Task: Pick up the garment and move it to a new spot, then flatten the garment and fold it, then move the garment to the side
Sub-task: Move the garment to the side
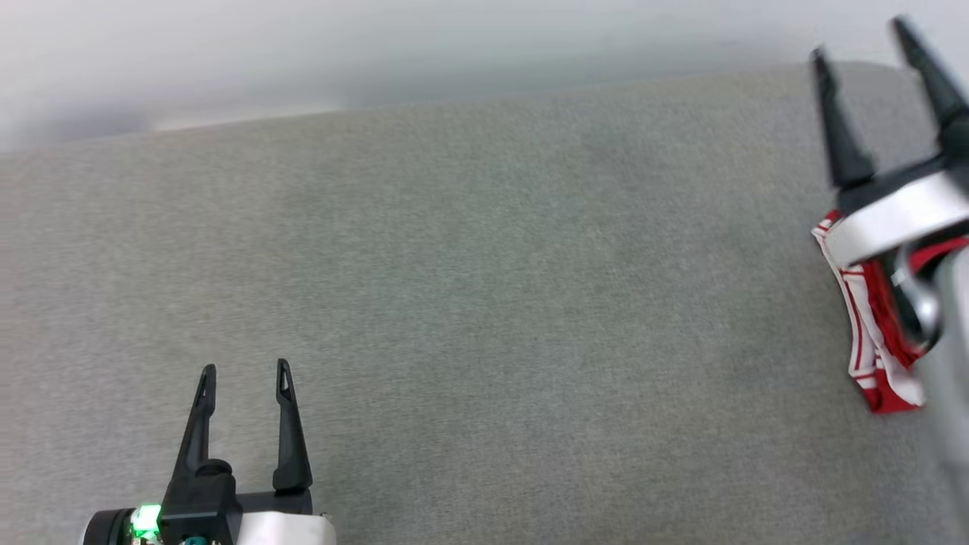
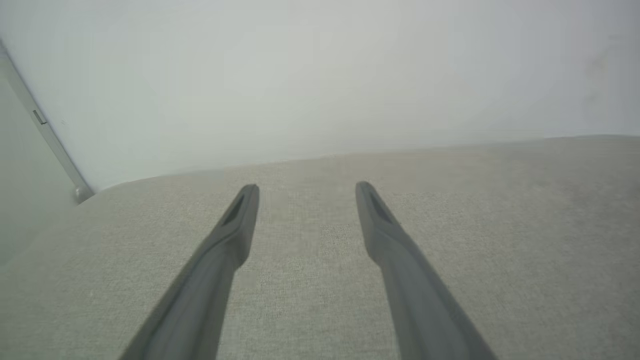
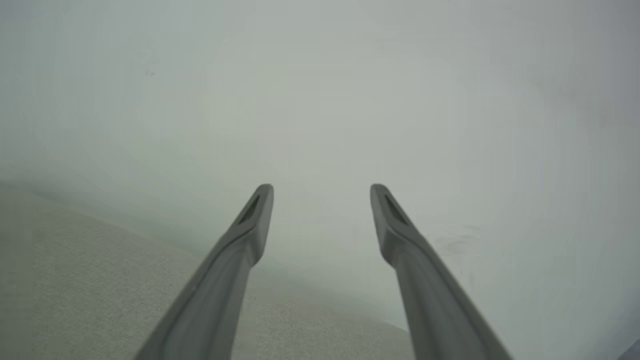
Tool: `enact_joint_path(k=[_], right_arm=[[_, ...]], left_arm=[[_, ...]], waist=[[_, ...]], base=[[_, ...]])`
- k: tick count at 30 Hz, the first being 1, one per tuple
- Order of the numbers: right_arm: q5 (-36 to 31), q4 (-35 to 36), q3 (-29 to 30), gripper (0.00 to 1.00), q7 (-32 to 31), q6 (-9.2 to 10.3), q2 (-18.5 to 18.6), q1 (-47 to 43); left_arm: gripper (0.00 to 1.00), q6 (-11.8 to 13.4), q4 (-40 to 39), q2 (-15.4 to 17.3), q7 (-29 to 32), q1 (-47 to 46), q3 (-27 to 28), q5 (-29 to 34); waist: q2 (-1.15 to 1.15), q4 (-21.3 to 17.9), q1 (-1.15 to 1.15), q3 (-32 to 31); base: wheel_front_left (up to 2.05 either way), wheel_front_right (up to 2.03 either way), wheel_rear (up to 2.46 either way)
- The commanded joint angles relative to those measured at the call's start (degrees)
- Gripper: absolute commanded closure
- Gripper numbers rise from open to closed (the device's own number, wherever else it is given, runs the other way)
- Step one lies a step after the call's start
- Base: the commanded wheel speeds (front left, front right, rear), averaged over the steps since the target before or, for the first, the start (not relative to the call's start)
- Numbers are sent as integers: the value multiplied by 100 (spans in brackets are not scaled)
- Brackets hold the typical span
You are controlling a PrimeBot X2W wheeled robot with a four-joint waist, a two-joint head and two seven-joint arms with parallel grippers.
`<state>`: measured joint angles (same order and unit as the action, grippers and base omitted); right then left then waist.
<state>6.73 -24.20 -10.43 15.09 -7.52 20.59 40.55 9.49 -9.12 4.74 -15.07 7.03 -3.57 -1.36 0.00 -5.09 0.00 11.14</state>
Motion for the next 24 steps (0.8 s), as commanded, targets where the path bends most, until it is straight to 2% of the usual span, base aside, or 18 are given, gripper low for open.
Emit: enact_joint_path(k=[1,14,24], right_arm=[[-71,263,51,0,5,6,-197,-373],[-280,1405,754,0,6,6,-1233,-2673],[-282,1802,982,0,6,6,-1603,-3946]], left_arm=[[0,-24,41,-32,-13,101,-15,-31],[0,-150,288,-87,-13,351,-17,-59],[0,-279,405,-100,-13,614,51,-77]], waist=[[0,147,0,-161],[0,481,0,-653],[0,575,0,-1022]], base=[[0,0,0],[0,0,0],[0,0,0]])
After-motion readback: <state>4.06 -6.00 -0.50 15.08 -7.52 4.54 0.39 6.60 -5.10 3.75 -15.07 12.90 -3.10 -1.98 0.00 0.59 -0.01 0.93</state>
